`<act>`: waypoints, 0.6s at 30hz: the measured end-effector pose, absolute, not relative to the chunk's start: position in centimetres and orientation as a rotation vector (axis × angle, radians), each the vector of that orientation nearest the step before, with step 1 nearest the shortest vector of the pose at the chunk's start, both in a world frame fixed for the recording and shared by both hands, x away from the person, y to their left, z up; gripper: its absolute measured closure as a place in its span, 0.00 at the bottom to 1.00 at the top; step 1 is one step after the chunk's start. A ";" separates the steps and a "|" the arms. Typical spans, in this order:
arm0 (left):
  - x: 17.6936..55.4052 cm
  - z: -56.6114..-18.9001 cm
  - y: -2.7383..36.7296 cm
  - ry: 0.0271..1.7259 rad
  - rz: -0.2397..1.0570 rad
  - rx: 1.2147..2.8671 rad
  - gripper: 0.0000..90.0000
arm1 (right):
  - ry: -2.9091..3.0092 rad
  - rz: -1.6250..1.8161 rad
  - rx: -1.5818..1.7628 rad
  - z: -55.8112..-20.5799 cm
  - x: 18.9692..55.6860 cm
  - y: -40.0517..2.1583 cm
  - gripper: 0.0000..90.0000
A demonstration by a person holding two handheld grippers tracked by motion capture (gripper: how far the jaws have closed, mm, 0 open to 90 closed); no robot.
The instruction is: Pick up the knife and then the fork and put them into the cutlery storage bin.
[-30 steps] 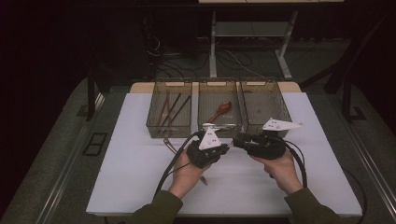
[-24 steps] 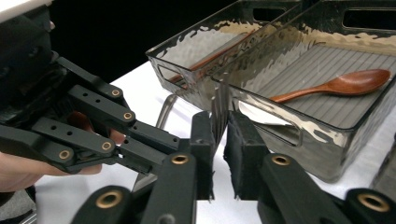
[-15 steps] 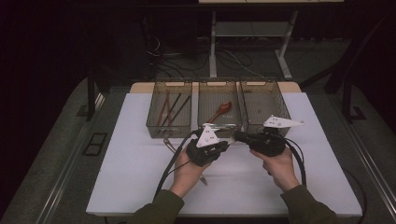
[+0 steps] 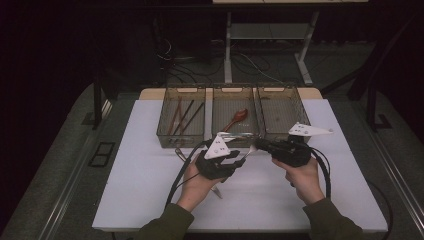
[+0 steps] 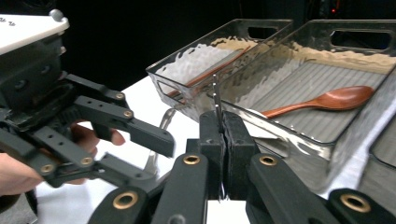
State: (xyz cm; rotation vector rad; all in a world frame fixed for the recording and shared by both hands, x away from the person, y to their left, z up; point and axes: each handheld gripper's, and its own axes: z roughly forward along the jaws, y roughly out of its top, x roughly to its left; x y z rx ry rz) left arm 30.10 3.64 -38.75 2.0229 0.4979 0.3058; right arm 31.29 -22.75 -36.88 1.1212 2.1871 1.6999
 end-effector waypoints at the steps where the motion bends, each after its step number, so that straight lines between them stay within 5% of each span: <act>1: 30.0 -38.8 4.0 0.502 0.309 2.031 0.66 | 2.185 1.696 1.119 -36.9 31.3 -23.0 0.98; 18: 28.0 -42.1 14.7 0.596 0.193 1.999 0.38 | 2.148 1.649 1.194 -35.8 32.0 -26.8 0.98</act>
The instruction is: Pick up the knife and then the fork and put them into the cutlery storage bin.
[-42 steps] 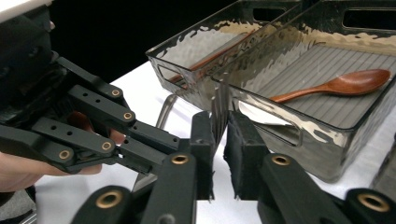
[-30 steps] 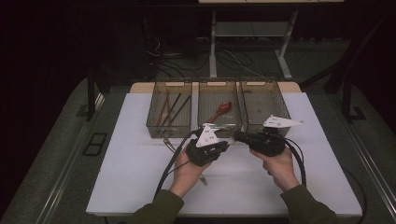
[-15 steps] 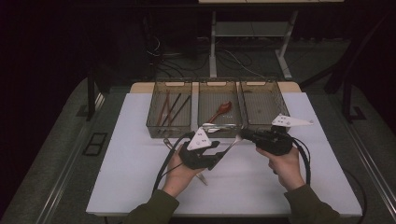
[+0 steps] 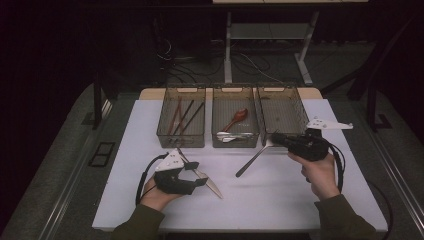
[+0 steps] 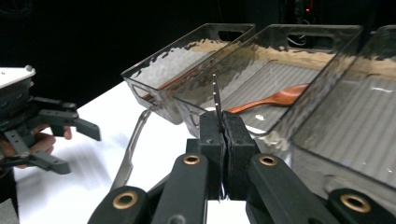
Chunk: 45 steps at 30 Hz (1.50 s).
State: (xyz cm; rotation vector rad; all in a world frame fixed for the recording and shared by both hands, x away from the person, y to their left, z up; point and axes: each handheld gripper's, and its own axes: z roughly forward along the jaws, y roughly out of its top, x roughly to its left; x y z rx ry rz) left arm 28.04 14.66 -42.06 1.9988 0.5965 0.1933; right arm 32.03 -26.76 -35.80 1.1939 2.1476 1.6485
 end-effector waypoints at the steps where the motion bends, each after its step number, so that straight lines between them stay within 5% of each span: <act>1: 27.9 -42.2 15.0 0.602 0.179 1.992 0.36 | 2.146 1.640 1.195 -35.6 32.1 -27.0 0.98; 14: 27.3 -43.6 15.5 0.678 0.163 2.004 0.00 | 2.075 1.576 1.235 -33.1 34.3 -30.6 0.98; 32: 27.2 -43.5 15.0 0.650 0.166 2.032 0.00 | 1.906 1.456 1.343 -29.1 39.4 -35.6 0.98; 45: 27.0 -43.4 15.0 0.635 0.191 2.036 0.00 | 1.979 1.324 1.439 -32.8 42.6 -34.7 0.98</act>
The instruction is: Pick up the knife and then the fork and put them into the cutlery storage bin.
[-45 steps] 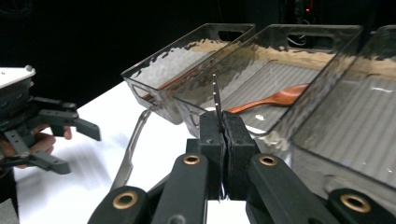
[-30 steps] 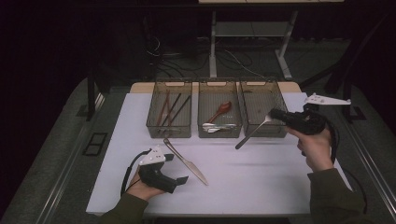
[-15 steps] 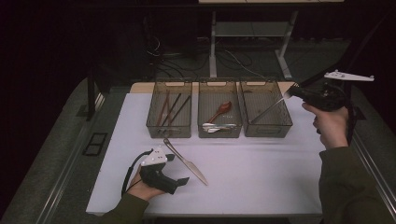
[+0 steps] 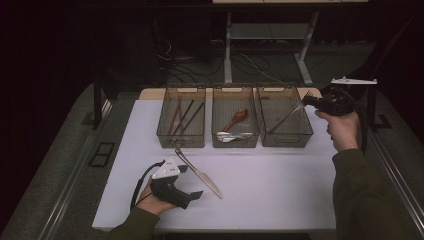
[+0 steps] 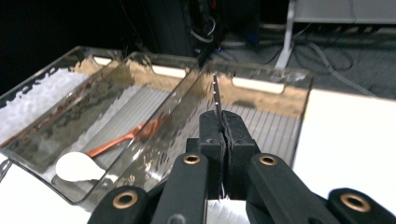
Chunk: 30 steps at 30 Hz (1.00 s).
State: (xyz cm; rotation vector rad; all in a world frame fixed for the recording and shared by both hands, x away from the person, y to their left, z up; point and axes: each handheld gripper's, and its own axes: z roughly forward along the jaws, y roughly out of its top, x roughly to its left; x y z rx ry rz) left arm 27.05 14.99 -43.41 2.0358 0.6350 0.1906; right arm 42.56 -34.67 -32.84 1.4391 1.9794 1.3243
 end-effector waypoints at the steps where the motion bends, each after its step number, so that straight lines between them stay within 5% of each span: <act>1: 27.0 -43.4 15.0 0.634 0.190 2.037 0.00 | 1.994 1.315 1.445 -33.3 42.7 -34.5 0.98; 12: 27.0 -43.5 14.9 0.625 0.183 2.042 0.00 | 2.072 1.294 1.488 -36.0 43.5 -33.5 0.98; 24: 27.0 -43.7 14.6 0.616 0.164 2.060 0.00 | 2.065 1.085 1.525 -37.9 44.2 -33.9 0.87; 30: 27.0 -43.7 14.5 0.615 0.161 2.061 0.00 | 2.020 0.998 1.511 -37.9 44.1 -34.4 0.59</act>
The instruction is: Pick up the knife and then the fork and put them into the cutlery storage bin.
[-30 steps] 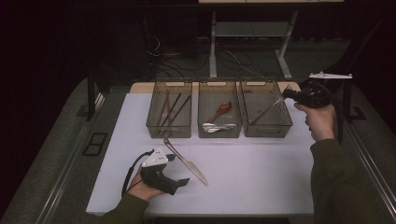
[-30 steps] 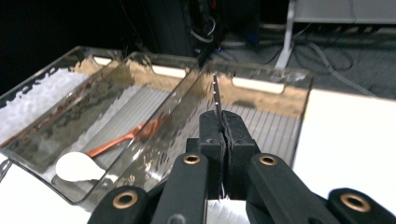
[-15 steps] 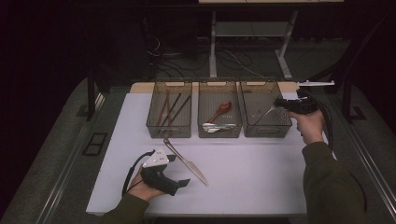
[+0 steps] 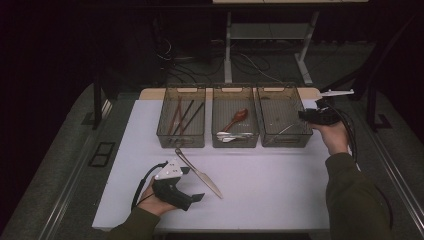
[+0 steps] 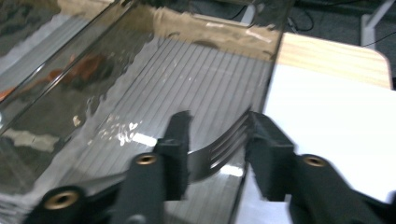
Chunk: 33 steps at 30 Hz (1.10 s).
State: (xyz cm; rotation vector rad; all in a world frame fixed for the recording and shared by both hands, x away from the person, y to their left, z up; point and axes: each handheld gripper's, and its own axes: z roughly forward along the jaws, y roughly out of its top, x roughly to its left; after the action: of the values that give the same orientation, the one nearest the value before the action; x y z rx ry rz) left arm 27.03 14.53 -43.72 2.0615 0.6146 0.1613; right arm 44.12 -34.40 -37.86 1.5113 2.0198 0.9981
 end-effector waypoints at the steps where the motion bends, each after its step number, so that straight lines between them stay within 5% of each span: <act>1: 27.0 -43.7 14.5 0.615 0.162 2.061 0.00 | 2.008 0.998 1.520 -37.8 44.1 -34.6 0.57; 9: 27.0 -43.7 14.6 0.613 0.168 2.061 0.00 | 1.960 1.032 1.517 -37.3 43.3 -35.5 0.37; 23: 27.1 -43.7 14.6 0.631 0.175 2.077 0.00 | 2.038 1.226 1.390 -36.1 38.8 -34.5 0.22; 33: 27.2 -43.5 14.8 0.660 0.175 2.104 0.20 | 2.076 1.309 1.292 -37.2 34.5 -33.0 0.21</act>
State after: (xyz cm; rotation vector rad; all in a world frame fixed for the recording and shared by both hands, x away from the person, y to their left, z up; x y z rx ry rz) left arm 27.18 14.82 -43.55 2.1040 0.6597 0.1747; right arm 34.48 -32.98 -37.18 1.2920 2.0755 1.3086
